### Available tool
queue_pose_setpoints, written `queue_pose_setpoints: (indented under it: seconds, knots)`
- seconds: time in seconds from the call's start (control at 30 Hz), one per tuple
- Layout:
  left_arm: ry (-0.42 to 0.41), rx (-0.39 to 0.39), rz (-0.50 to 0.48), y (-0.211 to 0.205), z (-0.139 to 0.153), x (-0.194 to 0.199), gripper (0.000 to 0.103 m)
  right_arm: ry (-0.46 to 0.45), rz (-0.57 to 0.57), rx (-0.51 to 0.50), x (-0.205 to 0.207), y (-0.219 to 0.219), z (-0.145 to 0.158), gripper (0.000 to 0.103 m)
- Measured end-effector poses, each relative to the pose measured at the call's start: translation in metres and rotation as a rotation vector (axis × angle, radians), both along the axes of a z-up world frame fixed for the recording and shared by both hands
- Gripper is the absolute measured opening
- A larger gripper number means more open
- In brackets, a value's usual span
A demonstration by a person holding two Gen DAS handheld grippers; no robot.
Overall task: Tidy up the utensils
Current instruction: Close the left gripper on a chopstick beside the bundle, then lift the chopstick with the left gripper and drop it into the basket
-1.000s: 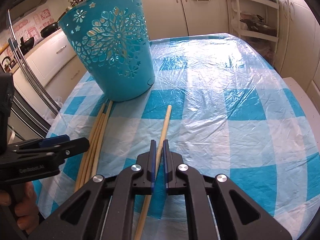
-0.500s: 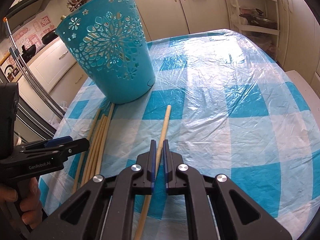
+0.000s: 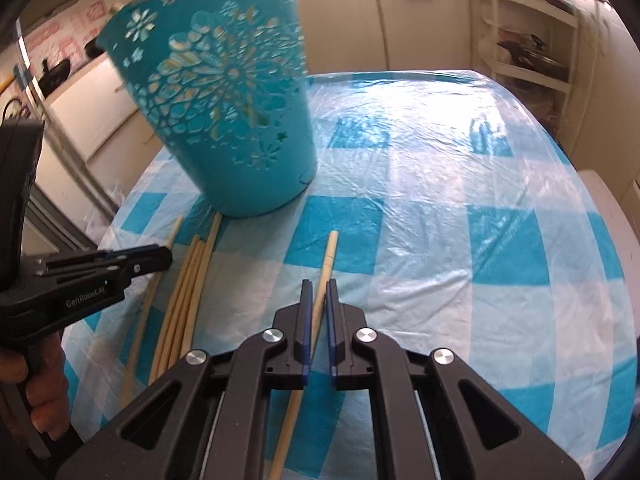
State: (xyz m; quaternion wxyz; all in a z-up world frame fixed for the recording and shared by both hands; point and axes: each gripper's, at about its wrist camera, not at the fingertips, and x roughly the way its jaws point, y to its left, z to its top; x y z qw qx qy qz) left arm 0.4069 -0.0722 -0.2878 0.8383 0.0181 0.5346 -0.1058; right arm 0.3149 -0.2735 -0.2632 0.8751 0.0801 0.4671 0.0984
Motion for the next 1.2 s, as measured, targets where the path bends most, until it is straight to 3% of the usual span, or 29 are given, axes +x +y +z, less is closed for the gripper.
queue_pose_setpoints:
  seconds: [0.13,0.4,0.53,0.7,0.83,1.0,1.2]
  knots:
    - [0.017,0.022,-0.059,-0.002,0.0,-0.003,0.006,0.02,0.052,-0.017,-0.005,-0.003,0.001,0.006]
    - [-0.001,0.107,-0.062,-0.015,0.0,0.007,0.009,0.008,0.041,-0.056,0.005,0.005,0.001,0.007]
    - [-0.017,0.115,-0.087,-0.017,0.001,0.003,0.006,-0.032,0.04,-0.022,-0.002,-0.004,-0.002,0.006]
    - [-0.07,0.136,-0.111,-0.018,0.012,-0.014,0.005,-0.015,0.013,0.085,0.001,-0.018,-0.006,0.006]
    - [-0.112,0.129,-0.123,-0.019,0.027,-0.034,0.005,-0.016,0.013,0.073,0.001,-0.014,-0.005,0.006]
    - [-0.141,0.044,-0.144,-0.013,0.051,-0.055,0.006,-0.014,0.011,0.067,0.001,-0.014,-0.005,0.004]
    - [-0.234,-0.165,-0.149,0.015,0.106,-0.064,0.005,-0.011,0.009,0.091,0.002,-0.018,-0.006,0.004]
